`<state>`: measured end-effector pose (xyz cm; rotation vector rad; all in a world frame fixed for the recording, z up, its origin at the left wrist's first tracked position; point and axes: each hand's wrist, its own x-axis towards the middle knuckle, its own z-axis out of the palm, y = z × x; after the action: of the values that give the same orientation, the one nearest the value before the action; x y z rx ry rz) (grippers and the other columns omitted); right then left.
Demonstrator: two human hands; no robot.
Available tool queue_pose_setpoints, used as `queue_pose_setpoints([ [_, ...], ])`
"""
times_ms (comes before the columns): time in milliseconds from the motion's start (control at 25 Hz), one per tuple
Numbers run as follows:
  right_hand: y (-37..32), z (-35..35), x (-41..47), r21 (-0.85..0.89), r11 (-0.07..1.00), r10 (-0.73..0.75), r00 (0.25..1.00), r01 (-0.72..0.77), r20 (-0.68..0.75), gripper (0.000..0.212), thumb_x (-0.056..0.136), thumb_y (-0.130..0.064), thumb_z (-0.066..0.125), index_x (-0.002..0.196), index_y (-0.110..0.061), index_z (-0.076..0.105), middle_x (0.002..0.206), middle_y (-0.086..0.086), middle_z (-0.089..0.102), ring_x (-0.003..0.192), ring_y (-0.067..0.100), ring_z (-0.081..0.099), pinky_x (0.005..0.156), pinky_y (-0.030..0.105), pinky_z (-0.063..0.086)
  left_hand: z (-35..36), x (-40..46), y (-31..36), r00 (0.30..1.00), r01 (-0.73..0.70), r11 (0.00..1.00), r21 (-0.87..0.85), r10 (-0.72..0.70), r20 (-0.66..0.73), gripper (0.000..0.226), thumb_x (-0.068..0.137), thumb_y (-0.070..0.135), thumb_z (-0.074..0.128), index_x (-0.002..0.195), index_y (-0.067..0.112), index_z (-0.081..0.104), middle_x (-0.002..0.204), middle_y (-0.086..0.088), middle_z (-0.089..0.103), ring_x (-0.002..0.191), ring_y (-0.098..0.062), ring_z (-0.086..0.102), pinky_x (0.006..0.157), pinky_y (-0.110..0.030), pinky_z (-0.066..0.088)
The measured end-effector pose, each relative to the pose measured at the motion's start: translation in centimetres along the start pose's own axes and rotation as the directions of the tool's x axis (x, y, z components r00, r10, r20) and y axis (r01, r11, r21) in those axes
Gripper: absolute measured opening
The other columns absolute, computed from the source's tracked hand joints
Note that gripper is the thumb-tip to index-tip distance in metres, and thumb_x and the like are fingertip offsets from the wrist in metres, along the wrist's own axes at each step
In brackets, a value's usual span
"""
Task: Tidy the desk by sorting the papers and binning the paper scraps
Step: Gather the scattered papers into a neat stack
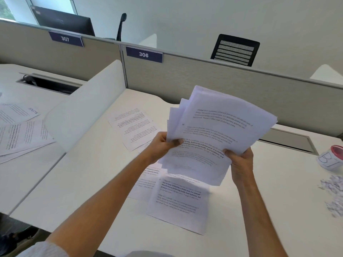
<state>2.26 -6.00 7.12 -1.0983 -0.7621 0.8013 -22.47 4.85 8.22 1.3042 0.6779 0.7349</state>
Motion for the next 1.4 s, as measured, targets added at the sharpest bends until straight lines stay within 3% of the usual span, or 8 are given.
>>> queue_pose_setpoints([
  [160, 1.1, -0.1, -1.2, -0.068, 0.998, 0.016, 0.999, -0.014, 0.030, 0.050, 0.066, -0.001, 0.073, 0.111, -0.018, 0.060, 0.101, -0.004, 0.072, 0.090, 0.013, 0.069, 0.068, 0.025, 0.056, -0.1, -0.3, 0.0, 0.996, 0.050, 0.999, 0.001, -0.050, -0.068, 0.048, 0.064, 0.017, 0.083, 0.109, 0.006, 0.068, 0.112, -0.016, 0.071, 0.103, -0.033, 0.068, 0.087, -0.050, 0.057],
  [280, 2.0, -0.1, -1.7, -0.099, 0.991, 0.092, 0.994, -0.085, 0.067, 0.041, 0.064, 0.002, 0.080, 0.095, -0.023, 0.069, 0.092, -0.004, 0.075, 0.082, 0.013, 0.071, 0.065, 0.029, 0.056, 0.4, -0.6, -1.2, 0.995, 0.057, 0.998, -0.024, -0.059, -0.084, 0.047, 0.067, 0.010, 0.078, 0.112, 0.001, 0.067, 0.112, -0.018, 0.070, 0.102, -0.036, 0.068, 0.087, -0.053, 0.056],
  [440, 2.0, 0.0, -1.7, -0.101, 0.989, 0.108, 0.994, -0.104, 0.030, 0.033, 0.072, 0.009, 0.073, 0.083, -0.021, 0.075, 0.085, -0.002, 0.077, 0.075, 0.014, 0.071, 0.064, 0.033, 0.055, 1.6, -0.8, -1.7, 0.983, -0.007, 0.996, -0.090, -0.009, -0.183, 0.041, 0.068, 0.010, 0.077, 0.108, 0.000, 0.069, 0.110, -0.020, 0.071, 0.101, -0.038, 0.068, 0.084, -0.054, 0.057],
  [600, 0.9, 0.0, -1.6, -0.065, 0.998, 0.020, 0.990, -0.010, 0.141, 0.041, 0.070, 0.005, 0.075, 0.098, -0.025, 0.072, 0.096, -0.003, 0.075, 0.087, 0.015, 0.070, 0.066, 0.028, 0.057, 1.6, -0.3, -0.3, 0.980, -0.095, 0.994, -0.055, 0.084, -0.182, 0.027, 0.071, 0.004, 0.081, 0.093, 0.020, 0.076, 0.097, -0.005, 0.076, 0.093, -0.027, 0.072, 0.074, -0.042, 0.061],
  [720, 0.9, 0.2, -1.6, -0.116, 0.993, 0.051, 0.980, -0.029, 0.194, 0.042, 0.067, -0.007, 0.077, 0.102, -0.029, 0.071, 0.099, -0.003, 0.074, 0.092, 0.017, 0.071, 0.068, 0.028, 0.057, 0.9, 0.2, 0.0, 0.972, -0.067, 0.997, 0.030, 0.071, -0.222, 0.028, 0.069, -0.002, 0.082, 0.092, 0.012, 0.074, 0.093, -0.004, 0.075, 0.089, -0.024, 0.071, 0.069, -0.029, 0.059],
  [1040, 2.8, 1.3, -1.4, -0.105, 0.989, 0.121, 0.984, -0.108, 0.132, 0.038, 0.067, -0.010, 0.080, 0.101, -0.026, 0.072, 0.097, 0.001, 0.075, 0.088, 0.018, 0.070, 0.070, 0.034, 0.058, 0.2, -0.5, -3.8, 0.977, 0.098, 0.995, 0.006, -0.095, -0.192, 0.050, 0.059, 0.003, 0.083, 0.108, 0.001, 0.070, 0.110, -0.021, 0.070, 0.102, -0.034, 0.067, 0.086, -0.047, 0.057],
  [1280, 4.2, 1.3, -1.8, -0.100, 0.987, 0.133, 0.987, -0.124, 0.089, 0.035, 0.080, 0.001, 0.072, 0.098, -0.029, 0.075, 0.097, -0.003, 0.076, 0.089, 0.014, 0.071, 0.071, 0.033, 0.057, 0.8, -0.3, -5.4, 0.957, 0.047, 0.999, 0.014, -0.041, -0.286, 0.028, 0.073, -0.002, 0.079, 0.093, 0.017, 0.075, 0.095, -0.004, 0.076, 0.090, -0.023, 0.071, 0.069, -0.027, 0.058],
  [1400, 4.3, 1.1, -1.8, -0.053, 0.993, 0.112, 0.987, -0.106, 0.118, 0.037, 0.073, -0.007, 0.077, 0.105, -0.026, 0.072, 0.101, 0.000, 0.074, 0.094, 0.018, 0.070, 0.072, 0.036, 0.060, 1.0, 0.1, -5.2, 0.955, 0.022, 1.000, 0.014, -0.017, -0.298, 0.027, 0.073, 0.000, 0.080, 0.092, 0.019, 0.076, 0.094, -0.005, 0.076, 0.088, -0.022, 0.072, 0.070, -0.032, 0.060],
])
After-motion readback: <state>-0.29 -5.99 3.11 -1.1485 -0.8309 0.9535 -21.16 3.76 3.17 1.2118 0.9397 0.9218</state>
